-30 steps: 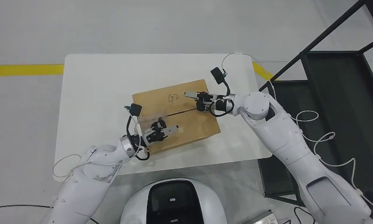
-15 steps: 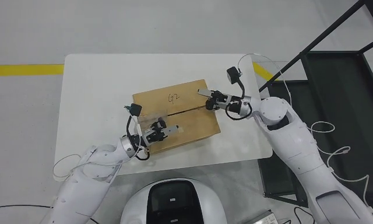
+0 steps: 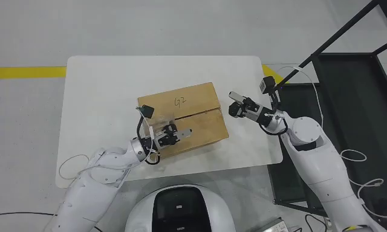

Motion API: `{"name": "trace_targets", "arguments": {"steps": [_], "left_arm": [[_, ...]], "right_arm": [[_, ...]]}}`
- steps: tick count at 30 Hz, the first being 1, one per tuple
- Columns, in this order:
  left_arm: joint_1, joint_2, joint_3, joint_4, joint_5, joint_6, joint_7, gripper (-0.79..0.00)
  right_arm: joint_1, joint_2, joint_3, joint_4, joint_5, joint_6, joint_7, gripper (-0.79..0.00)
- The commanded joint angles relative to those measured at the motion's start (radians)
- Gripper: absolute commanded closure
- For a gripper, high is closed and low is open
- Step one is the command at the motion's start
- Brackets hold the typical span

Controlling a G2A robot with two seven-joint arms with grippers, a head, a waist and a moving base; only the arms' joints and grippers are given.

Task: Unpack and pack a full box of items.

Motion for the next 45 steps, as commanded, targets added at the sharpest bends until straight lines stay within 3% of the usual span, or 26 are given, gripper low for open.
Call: {"name": "trace_targets", "arguments": {"steps": [1, 17, 23, 29, 35, 45], "left_arm": [[-0.028, -0.007, 0.025, 0.007, 0.016, 0.019, 0.004, -0.785], [-0.252, -0.083, 0.22, 0.174, 0.011, 0.107, 0.005, -0.785], [-0.306, -0.111, 0.274, 0.223, 0.007, 0.114, 0.013, -0.785], [-0.355, -0.136, 0.314, 0.251, 0.009, 0.119, -0.004, -0.785], [-0.388, -0.156, 0.336, 0.273, 0.012, 0.115, 0.007, -0.785], [-0.376, -0.156, 0.331, 0.26, 0.022, 0.103, 0.01, -0.785]], "right_arm": [[-0.011, 0.0, 0.003, -0.007, -0.002, 0.0, -0.003, -0.785], [-0.077, -0.004, 0.028, -0.042, -0.07, 0.047, -0.131, -0.785], [-0.128, -0.011, 0.05, -0.079, -0.099, 0.036, -0.277, -0.785], [-0.145, -0.015, 0.057, -0.09, -0.108, 0.033, -0.302, -0.785], [-0.141, -0.018, 0.056, -0.092, -0.107, 0.033, -0.302, -0.785], [-0.141, -0.018, 0.056, -0.092, -0.107, 0.033, -0.302, -0.785]]}}
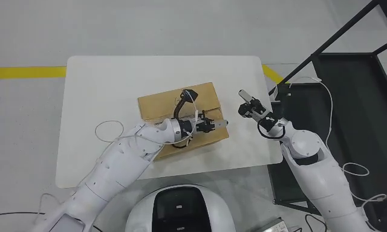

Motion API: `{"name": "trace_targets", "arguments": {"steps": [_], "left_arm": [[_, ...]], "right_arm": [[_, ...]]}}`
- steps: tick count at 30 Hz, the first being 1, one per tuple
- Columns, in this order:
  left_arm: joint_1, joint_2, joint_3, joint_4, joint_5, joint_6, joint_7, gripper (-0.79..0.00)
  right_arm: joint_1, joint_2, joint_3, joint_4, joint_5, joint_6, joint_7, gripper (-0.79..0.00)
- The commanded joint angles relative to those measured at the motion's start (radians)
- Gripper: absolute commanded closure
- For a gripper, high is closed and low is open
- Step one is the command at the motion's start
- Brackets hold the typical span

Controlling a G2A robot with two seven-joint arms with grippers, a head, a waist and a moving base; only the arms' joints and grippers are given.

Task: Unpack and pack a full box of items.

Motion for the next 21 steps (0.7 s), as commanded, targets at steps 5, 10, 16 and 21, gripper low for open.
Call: {"name": "trace_targets", "arguments": {"steps": [5, 10, 16, 21], "left_arm": [[0.003, 0.0, -0.002, -0.005, -0.001, -0.003, 0.007, -0.785], [0.078, 0.022, -0.057, -0.094, 0.02, -0.049, 0.017, -0.785], [0.207, 0.063, -0.163, -0.232, 0.063, -0.084, 0.012, -0.785], [0.32, 0.095, -0.268, -0.327, 0.07, -0.132, 0.012, -0.785]], "right_arm": [[0.0, 0.0, 0.0, 0.0, 0.0, 0.0, 0.0, -0.785], [0.0, 0.0, 0.0, 0.0, 0.0, 0.0, 0.0, -0.785], [0.0, 0.0, 0.0, 0.0, 0.0, 0.0, 0.0, -0.785], [0.0, 0.0, 0.0, 0.0, 0.0, 0.0, 0.0, -0.785]]}}
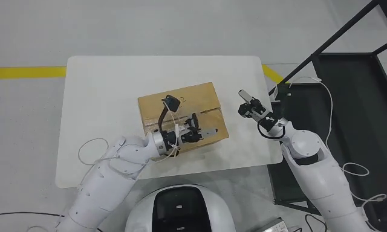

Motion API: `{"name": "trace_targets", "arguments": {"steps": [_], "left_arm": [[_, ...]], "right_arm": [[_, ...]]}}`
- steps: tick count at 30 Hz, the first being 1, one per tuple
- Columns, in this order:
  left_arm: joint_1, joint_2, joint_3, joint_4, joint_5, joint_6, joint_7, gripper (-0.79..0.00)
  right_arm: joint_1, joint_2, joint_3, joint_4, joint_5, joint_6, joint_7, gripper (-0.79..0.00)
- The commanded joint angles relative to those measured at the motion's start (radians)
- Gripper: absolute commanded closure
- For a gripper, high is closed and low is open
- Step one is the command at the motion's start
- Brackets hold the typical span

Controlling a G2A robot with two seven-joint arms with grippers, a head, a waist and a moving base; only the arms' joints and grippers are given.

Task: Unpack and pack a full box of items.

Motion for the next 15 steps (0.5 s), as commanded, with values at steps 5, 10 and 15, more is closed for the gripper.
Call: {"name": "trace_targets", "arguments": {"steps": [5, 10, 15], "left_arm": [[0.115, 0.033, -0.12, -0.073, -0.071, -0.077, -0.049, -0.785], [0.207, 0.053, -0.223, -0.112, -0.092, -0.141, -0.013, -0.785], [0.293, 0.066, -0.315, -0.126, -0.094, -0.189, 0.062, -0.785]], "right_arm": [[0.0, 0.0, 0.0, 0.0, 0.0, 0.0, 0.0, -0.785], [0.0, 0.0, 0.0, 0.0, 0.0, 0.0, 0.0, -0.785], [0.0, 0.0, 0.0, 0.0, 0.0, 0.0, 0.0, -0.785]]}}
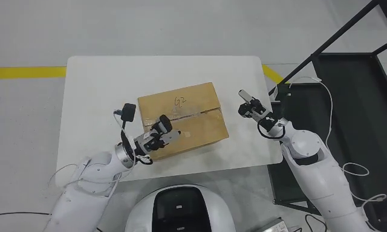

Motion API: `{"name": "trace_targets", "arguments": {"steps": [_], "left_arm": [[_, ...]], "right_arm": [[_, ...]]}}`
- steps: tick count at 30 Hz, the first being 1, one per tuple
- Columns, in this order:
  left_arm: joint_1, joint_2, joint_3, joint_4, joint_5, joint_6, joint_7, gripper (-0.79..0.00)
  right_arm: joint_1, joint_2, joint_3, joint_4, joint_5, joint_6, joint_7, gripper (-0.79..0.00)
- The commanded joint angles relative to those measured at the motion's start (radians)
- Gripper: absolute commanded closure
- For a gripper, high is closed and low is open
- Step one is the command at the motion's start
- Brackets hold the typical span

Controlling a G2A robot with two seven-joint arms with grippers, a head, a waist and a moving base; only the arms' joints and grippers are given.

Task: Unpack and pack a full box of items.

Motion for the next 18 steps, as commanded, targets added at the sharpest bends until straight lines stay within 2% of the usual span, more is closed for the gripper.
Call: {"name": "trace_targets", "arguments": {"steps": [1, 12, 18], "left_arm": [[0.038, 0.004, -0.035, -0.003, 0.003, -0.02, 0.04, -0.785], [0.294, 0.019, -0.26, -0.005, -0.053, -0.165, 0.296, -0.785], [0.369, 0.015, -0.325, 0.033, -0.076, -0.216, 0.411, -0.785]], "right_arm": [[0.0, 0.0, 0.0, 0.0, 0.0, 0.0, 0.0, -0.785], [0.0, 0.0, 0.0, 0.0, 0.0, 0.0, 0.0, -0.785], [0.0, 0.0, 0.0, 0.0, 0.0, 0.0, 0.0, -0.785]]}}
